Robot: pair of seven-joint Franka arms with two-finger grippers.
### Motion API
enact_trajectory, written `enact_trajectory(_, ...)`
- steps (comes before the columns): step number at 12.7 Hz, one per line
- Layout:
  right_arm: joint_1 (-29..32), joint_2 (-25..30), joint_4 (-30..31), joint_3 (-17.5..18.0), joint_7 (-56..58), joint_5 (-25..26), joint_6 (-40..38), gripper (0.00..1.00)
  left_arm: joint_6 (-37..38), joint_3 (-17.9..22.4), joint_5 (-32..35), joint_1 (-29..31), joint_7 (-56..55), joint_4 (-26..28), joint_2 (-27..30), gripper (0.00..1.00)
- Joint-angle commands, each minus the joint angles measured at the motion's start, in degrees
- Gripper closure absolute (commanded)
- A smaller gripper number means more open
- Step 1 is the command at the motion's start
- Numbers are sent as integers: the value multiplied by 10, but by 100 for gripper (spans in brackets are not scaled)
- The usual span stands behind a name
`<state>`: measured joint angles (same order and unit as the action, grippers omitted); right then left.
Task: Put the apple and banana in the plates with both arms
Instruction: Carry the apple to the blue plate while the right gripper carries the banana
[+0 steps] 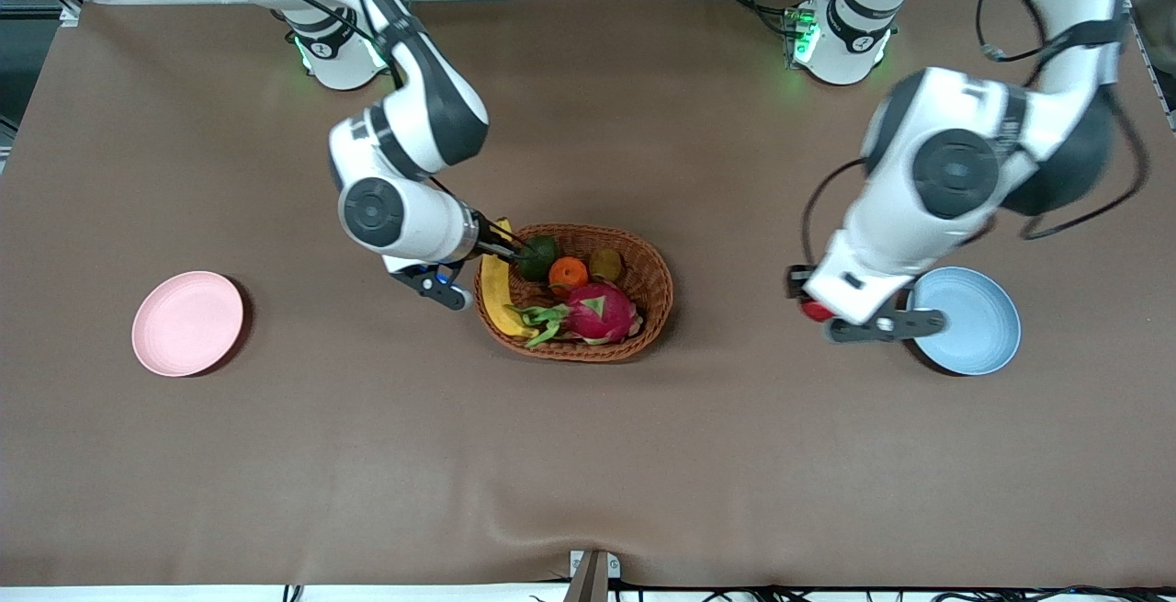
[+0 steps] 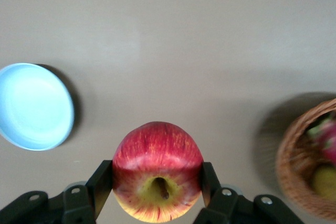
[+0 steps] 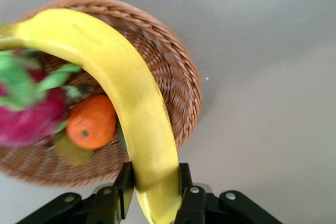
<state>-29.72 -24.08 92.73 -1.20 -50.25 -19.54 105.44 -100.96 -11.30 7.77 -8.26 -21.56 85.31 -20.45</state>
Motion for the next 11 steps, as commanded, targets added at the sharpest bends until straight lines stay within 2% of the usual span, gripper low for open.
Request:
enact_trajectory(1,35,15,-52,2,-9,9,-86,100,19,-6,-9,73,130,21,22,100)
enact_trajectory(4,75,45,-48,2,20,70,-135,100,9,-6,-8,153,251,44,20,100)
enact_trajectory(5,108,54,-43,2,48,84,-149,100,-10,-5,-8,173,286,57,16,100)
enact_trajectory(7,173,76,-27,1,132,106,-170,100,-64,-5,-7,212,331,101,14,100)
enact_trajectory(9,245,100,16,1,234,142,-165,100,-146,-4,-4,239,367,159,6,100)
enact_trajectory(11,313,97,47,1,312,170,-139,100,-207,-4,0,262,371,198,-14,100)
